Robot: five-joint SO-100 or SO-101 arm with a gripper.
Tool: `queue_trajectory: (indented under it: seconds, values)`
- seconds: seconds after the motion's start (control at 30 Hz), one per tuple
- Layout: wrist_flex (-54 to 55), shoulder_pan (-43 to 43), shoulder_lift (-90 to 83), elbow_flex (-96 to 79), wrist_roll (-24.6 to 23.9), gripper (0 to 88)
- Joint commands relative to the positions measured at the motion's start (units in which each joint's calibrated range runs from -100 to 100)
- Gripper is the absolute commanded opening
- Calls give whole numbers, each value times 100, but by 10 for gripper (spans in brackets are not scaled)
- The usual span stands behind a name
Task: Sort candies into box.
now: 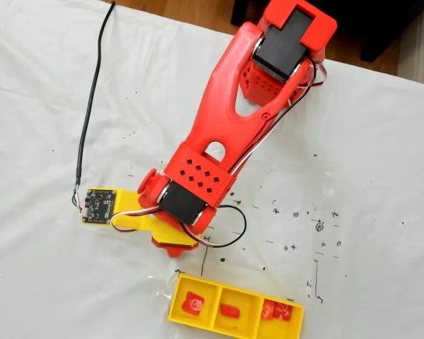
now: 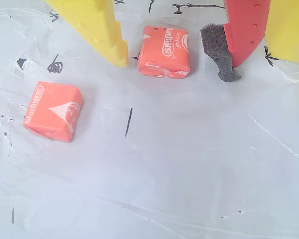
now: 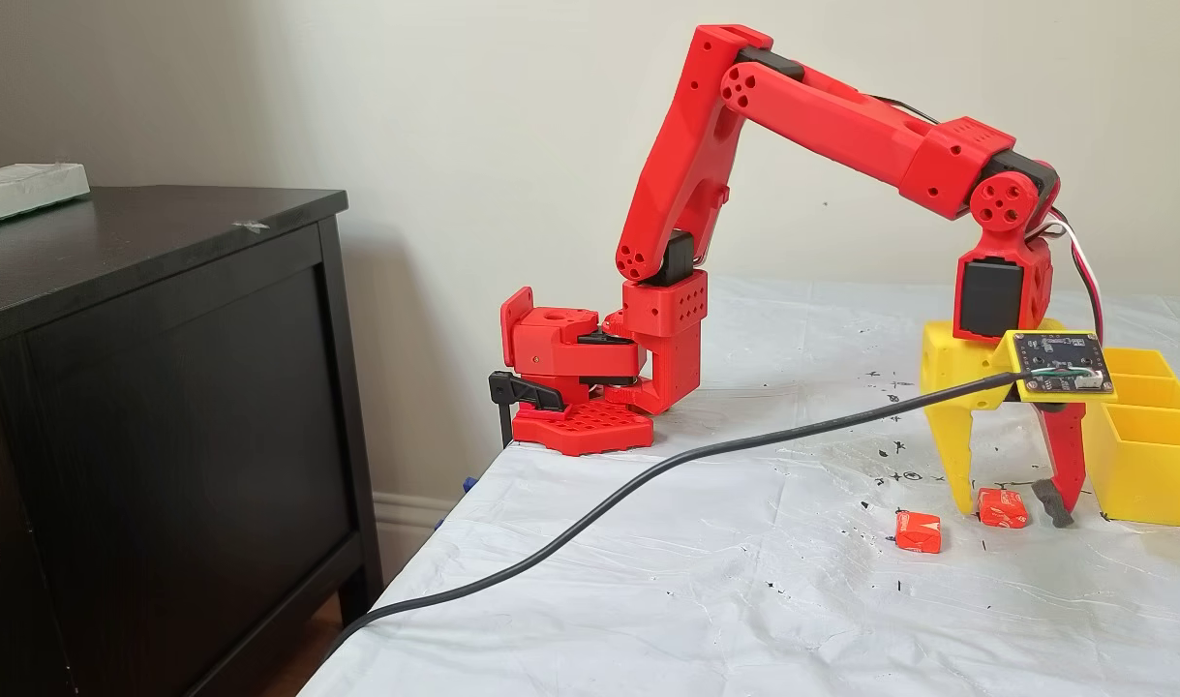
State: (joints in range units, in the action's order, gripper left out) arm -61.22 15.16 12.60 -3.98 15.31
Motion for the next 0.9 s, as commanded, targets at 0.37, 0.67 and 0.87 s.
queue_trajectory:
  seconds: [0.37,0.67,0.87]
  values:
    - [-30,-311,114,521,-137,236]
    - [-38,-338,21,366,-186,61]
    - [-13,-320,63,348,-239,47]
